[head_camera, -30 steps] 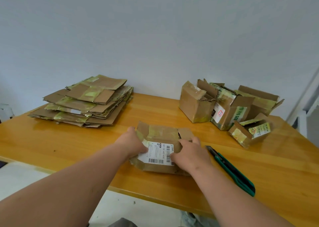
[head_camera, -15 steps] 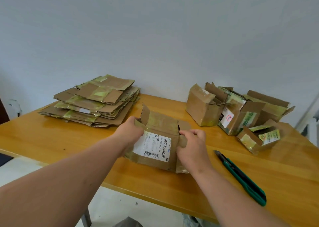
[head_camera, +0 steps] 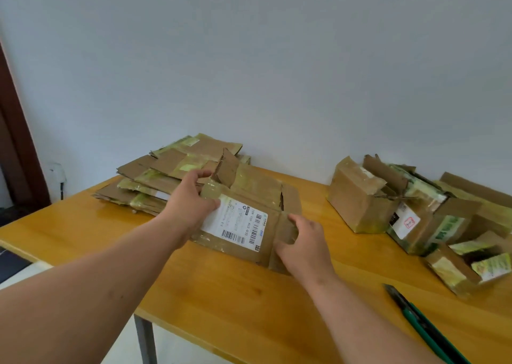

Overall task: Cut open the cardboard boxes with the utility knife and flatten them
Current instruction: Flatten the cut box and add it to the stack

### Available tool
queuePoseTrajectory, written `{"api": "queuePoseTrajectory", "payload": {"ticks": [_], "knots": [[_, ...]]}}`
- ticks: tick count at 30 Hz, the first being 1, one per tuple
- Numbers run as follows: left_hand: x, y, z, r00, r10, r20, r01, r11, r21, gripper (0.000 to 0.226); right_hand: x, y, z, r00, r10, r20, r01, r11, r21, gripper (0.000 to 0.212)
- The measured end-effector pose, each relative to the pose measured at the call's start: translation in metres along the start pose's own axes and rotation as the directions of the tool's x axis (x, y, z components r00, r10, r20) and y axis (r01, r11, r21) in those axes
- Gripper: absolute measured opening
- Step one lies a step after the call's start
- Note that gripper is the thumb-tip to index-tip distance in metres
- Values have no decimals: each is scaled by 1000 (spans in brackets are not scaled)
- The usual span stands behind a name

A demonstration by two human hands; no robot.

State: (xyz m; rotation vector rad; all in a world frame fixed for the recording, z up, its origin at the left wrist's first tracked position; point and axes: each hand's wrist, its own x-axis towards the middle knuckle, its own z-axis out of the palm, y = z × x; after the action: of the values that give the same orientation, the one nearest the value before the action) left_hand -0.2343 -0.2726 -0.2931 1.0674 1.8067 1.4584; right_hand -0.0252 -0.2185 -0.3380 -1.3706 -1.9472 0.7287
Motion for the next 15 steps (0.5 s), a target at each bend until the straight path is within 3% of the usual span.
{"api": "queuePoseTrajectory", "payload": {"ticks": [4, 7, 11, 15], "knots": [[24, 8, -20, 998, 55, -33, -55, 998, -5, 52, 19, -20, 14, 999, -7, -35, 9, 998, 57, 76], [43, 16, -36, 997, 66, -27, -67, 997, -45, 34, 41, -33, 25, 997, 32, -71, -20, 986, 164, 87], [73, 24, -58, 996, 21, -90, -35, 987, -156, 25, 74, -52, 44, 999, 26, -38, -12, 945, 328, 88], [111, 23, -80, 983, -20, -183, -22, 973, -228, 29, 105, -79, 60, 995, -74, -63, 91, 943, 320, 85]]}}
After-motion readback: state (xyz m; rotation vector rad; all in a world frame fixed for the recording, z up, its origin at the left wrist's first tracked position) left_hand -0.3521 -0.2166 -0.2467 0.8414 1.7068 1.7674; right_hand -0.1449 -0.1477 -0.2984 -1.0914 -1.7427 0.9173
